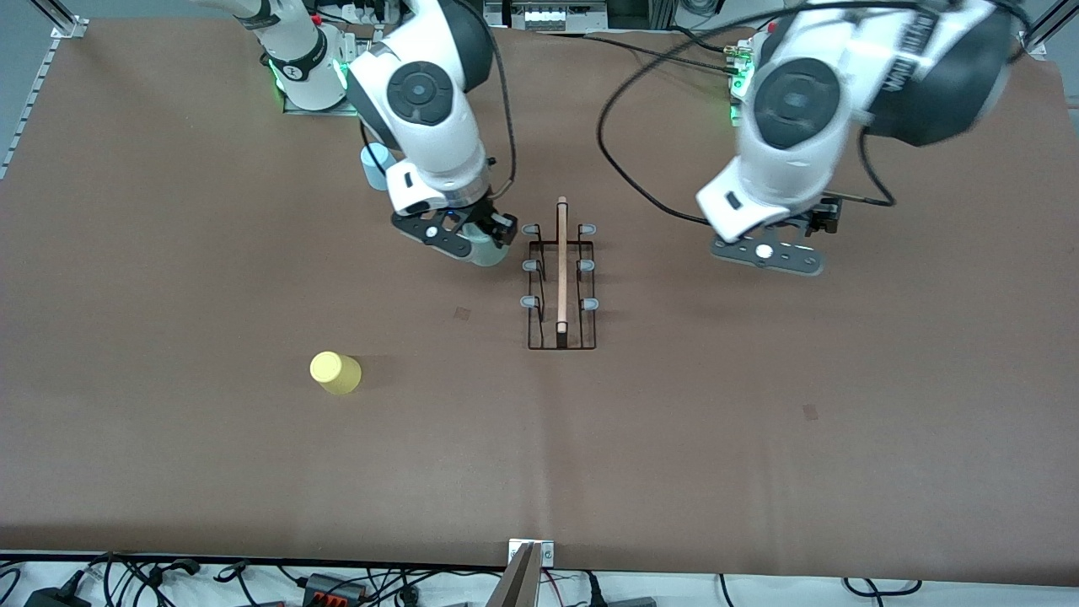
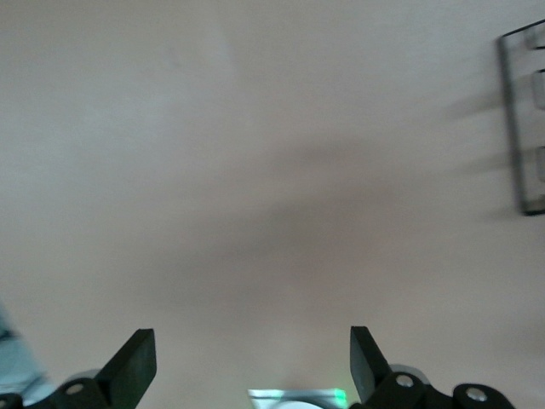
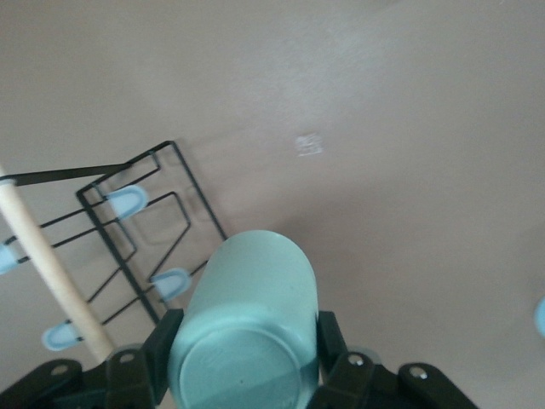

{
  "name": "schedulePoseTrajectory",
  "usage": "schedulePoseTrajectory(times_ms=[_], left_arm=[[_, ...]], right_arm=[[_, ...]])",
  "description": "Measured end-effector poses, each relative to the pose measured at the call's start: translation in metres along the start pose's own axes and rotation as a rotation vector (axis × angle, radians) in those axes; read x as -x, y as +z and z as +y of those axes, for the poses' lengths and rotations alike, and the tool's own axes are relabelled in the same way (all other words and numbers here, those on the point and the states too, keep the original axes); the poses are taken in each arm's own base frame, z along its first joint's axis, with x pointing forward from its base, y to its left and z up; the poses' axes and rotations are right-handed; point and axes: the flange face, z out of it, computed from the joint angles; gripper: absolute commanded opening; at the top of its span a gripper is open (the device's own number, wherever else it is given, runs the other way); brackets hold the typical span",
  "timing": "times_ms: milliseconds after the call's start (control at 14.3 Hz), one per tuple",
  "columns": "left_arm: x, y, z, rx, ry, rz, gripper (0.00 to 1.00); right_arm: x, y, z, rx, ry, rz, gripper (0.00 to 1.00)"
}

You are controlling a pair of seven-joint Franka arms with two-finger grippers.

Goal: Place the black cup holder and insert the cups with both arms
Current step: 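Lower the teal cup onto a rack peg while the left gripper withdraws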

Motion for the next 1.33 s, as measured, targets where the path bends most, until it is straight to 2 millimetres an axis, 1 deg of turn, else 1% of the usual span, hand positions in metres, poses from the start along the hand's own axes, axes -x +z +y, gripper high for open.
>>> schedulePoseTrajectory(times_ms=[140,351,491,631,701,771,841,911,982,1052,1192,1332], left_arm=[[-0.004,0.000,-0.034,0.106,-0.044,-0.017,1.00],[-0.008,0.007,-0.090,0.162,-0.080,-0.025,1.00],[-0.007,0.014,-0.132,0.181,-0.136,-0.029,1.00],[-0.003,0.022,-0.180,0.206,-0.182,-0.030,1.00],[-0.001,0.024,-0.199,0.213,-0.191,-0.024,1.00],[0.001,0.024,-0.214,0.213,-0.196,-0.011,1.00],[0.004,0.022,-0.229,0.205,-0.189,0.007,1.00],[0.009,0.020,-0.242,0.194,-0.172,0.022,1.00],[0.017,0.013,-0.250,0.198,-0.155,0.038,1.00],[0.025,0.004,-0.250,0.201,-0.147,0.060,1.00],[0.042,-0.017,-0.241,0.178,-0.146,0.145,1.00],[0.055,-0.022,-0.234,0.165,-0.150,0.223,1.00]], right_arm=[[0.014,0.003,-0.010,-0.023,0.029,0.003,0.00],[0.046,0.014,-0.021,-0.018,0.012,0.002,0.00],[0.054,0.025,-0.024,-0.005,0.004,-0.002,0.00],[0.055,0.035,-0.025,0.008,0.001,-0.006,0.00],[0.056,0.040,-0.025,0.015,-0.002,-0.006,0.04],[0.056,0.043,-0.025,0.020,-0.006,-0.004,0.20],[0.057,0.046,-0.025,0.024,-0.008,-0.004,0.67],[0.057,0.048,-0.026,0.023,-0.008,-0.004,1.00],[0.056,0.050,-0.026,0.019,-0.008,-0.004,1.00],[0.056,0.050,-0.027,0.016,-0.009,-0.002,1.00],[0.055,0.049,-0.027,0.013,-0.012,0.000,1.00],[0.049,0.044,-0.027,0.005,-0.022,0.006,1.00]])
